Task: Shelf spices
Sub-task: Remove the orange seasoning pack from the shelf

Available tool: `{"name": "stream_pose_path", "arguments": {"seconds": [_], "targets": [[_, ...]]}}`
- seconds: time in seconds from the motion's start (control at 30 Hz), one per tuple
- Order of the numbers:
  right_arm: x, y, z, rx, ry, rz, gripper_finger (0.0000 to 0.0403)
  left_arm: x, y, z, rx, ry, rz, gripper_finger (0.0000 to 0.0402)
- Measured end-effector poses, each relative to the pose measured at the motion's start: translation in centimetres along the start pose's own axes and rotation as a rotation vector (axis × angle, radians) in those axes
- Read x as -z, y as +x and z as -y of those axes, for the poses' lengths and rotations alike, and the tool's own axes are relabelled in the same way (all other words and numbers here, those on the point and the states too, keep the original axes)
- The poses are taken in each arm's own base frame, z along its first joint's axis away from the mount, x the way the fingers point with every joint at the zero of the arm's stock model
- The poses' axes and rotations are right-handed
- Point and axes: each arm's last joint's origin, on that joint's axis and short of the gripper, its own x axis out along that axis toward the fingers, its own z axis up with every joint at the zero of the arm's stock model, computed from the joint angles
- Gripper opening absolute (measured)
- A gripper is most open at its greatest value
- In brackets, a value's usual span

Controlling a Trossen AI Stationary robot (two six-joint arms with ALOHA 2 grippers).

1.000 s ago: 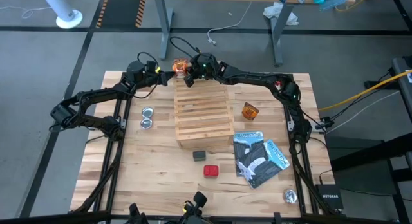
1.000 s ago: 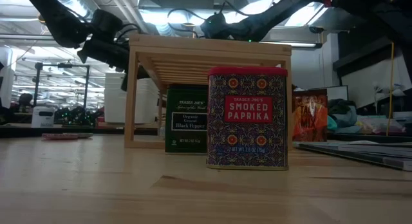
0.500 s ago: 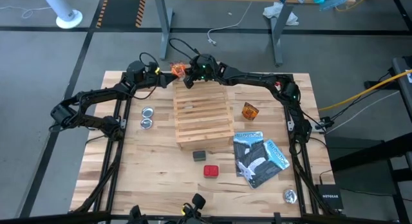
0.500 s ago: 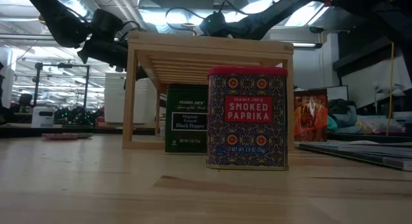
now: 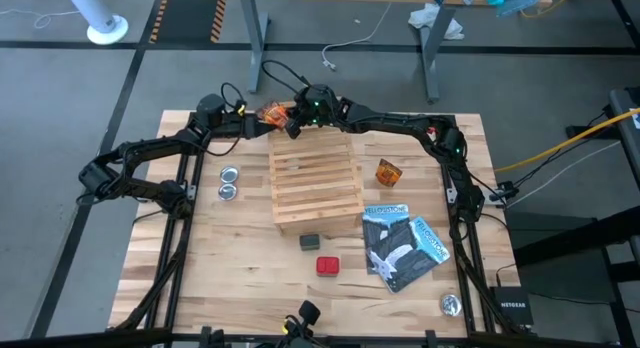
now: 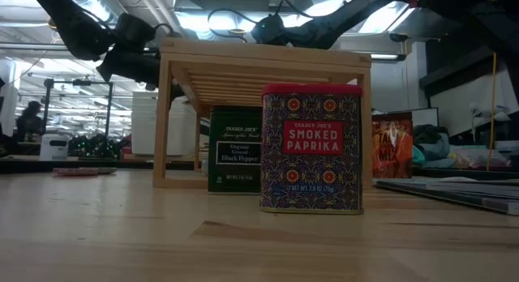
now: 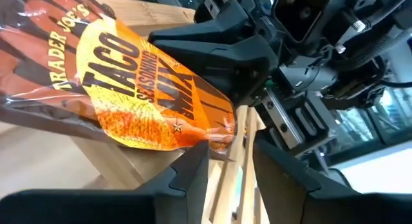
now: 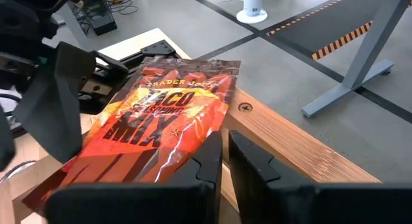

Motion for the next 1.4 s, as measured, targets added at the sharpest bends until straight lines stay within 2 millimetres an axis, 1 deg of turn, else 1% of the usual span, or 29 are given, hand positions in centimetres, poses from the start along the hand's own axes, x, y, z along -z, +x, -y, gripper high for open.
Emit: {"name": "stream_pose_path", "arguments": {"seconds": [0.2, 0.47, 0.6, 0.8, 1.03, 1.17, 1.4], "targets": [[0.02, 0.0, -0.02, 0.0, 0.0, -0.002, 0.0033, 0.04, -0.03, 0.02, 0.02, 0.007, -0.021, 0.0139], [0.06, 0.03, -0.01, 0.002, 0.0, -0.003, 0.0033, 0.3, -0.02, -0.2, -0.001, -0.006, -0.05, 0.0197], [0.06, 0.03, -0.03, 0.001, 0.0, -0.003, 0.0033, 0.44, 0.03, -0.22, -0.007, -0.016, -0.062, 0.0216], [0.08, 0.03, -0.02, 0.001, 0.0, -0.003, 0.0033, 0.35, 0.03, -0.02, 0.024, -0.074, -0.066, 0.0214], [0.1, 0.03, -0.05, -0.003, 0.0, -0.005, 0.0033, 0.66, -0.02, 0.18, 0.088, -0.181, -0.154, 0.0212], [0.1, 0.03, -0.05, -0.004, 0.0, -0.005, 0.0033, 0.71, -0.02, 0.21, 0.094, -0.235, -0.17, 0.0212], [0.07, 0.03, -0.07, -0.019, 0.0, -0.003, 0.0033, 0.74, -0.02, 0.19, 0.09, -0.259, -0.175, 0.0212]]}}
